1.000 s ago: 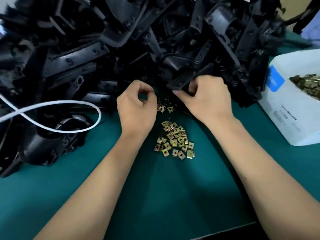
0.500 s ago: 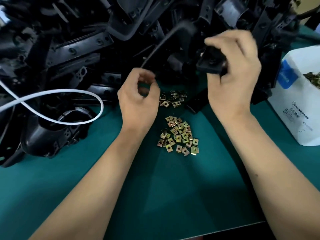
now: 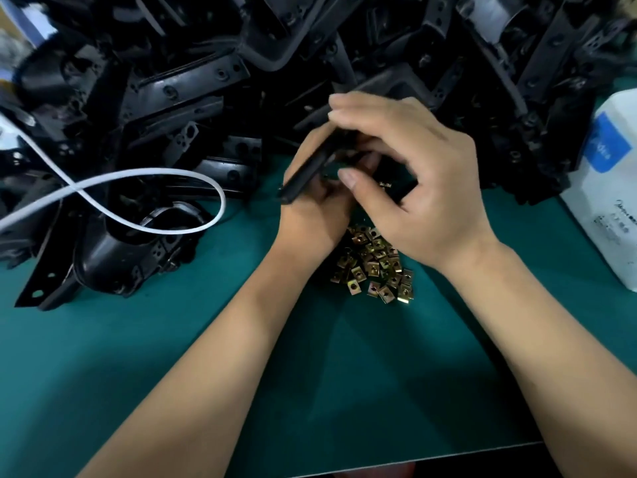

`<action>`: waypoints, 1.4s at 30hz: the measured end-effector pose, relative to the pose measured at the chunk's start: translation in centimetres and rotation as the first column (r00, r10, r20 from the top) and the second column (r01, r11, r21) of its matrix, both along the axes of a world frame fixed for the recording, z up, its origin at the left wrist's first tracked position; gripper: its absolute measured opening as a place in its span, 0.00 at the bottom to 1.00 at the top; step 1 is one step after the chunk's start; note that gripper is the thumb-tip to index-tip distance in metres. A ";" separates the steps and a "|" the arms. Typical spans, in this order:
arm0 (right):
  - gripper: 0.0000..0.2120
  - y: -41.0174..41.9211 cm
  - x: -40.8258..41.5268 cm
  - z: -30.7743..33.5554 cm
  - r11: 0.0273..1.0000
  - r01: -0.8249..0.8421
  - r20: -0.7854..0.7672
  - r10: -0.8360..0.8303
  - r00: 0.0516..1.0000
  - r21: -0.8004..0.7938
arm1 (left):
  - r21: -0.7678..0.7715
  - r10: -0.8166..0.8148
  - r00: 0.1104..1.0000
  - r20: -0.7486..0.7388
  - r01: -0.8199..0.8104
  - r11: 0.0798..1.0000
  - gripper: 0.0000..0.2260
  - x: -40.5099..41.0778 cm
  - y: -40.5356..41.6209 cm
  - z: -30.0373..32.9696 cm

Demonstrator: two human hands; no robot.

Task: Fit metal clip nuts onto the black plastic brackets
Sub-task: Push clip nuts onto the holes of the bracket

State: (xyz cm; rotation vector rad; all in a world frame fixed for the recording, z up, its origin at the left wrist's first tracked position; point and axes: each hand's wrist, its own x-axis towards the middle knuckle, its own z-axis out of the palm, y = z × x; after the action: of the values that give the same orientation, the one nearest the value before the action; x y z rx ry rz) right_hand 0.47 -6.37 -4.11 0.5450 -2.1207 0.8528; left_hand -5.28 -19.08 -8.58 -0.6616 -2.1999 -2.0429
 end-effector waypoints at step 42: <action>0.07 0.8 -0.3 -1.7 0.695 0.107 0.512 0.408 0.756 -0.711 | 0.558 -0.348 0.699 0.625 -0.088 0.825 0.11 -1.1 -2.6 2.9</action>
State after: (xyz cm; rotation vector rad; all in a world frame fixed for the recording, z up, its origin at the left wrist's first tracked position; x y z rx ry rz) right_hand 0.15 -5.53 -5.78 -0.0102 -2.0597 2.0975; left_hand -6.42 -21.71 -5.67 0.0779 -1.6055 -3.2285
